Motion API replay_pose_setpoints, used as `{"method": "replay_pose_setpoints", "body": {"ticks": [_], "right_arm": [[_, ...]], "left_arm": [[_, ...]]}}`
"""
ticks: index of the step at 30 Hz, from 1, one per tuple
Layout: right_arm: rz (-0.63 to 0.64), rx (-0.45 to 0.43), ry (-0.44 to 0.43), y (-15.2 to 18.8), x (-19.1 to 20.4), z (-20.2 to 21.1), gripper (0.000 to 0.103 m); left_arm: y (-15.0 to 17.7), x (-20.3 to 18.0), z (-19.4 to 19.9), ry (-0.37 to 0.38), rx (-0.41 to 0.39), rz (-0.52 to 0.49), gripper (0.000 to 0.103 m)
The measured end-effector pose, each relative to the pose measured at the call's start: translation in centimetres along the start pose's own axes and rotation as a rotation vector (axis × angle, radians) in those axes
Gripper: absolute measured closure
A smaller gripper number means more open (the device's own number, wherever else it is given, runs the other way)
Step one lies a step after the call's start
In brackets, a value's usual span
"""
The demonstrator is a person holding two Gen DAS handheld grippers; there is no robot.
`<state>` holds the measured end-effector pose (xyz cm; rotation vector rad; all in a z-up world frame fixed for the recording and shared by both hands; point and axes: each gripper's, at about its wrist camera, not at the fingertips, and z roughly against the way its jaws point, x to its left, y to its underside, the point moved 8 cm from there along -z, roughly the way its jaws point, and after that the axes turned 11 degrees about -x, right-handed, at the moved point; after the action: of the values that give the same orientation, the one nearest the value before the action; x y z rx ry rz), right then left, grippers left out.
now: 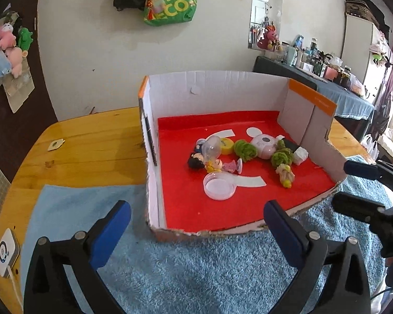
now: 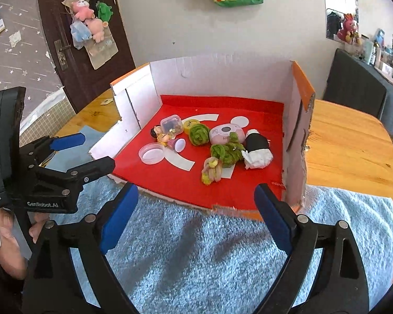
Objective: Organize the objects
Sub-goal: 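Withdraw both grippers out of the box over the towel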
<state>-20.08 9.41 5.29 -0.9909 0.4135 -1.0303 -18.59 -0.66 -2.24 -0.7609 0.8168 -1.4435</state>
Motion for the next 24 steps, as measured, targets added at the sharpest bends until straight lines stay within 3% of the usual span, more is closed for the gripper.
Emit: {"method": "replay_pose_setpoints", "body": {"ticks": [24], "right_arm": [[-0.074,0.018,0.097,5.0,-1.4,1.4,0.008]], "left_arm": [[4.3,0.8,2.1,-0.021,0.031,0.061,0.000]]}}
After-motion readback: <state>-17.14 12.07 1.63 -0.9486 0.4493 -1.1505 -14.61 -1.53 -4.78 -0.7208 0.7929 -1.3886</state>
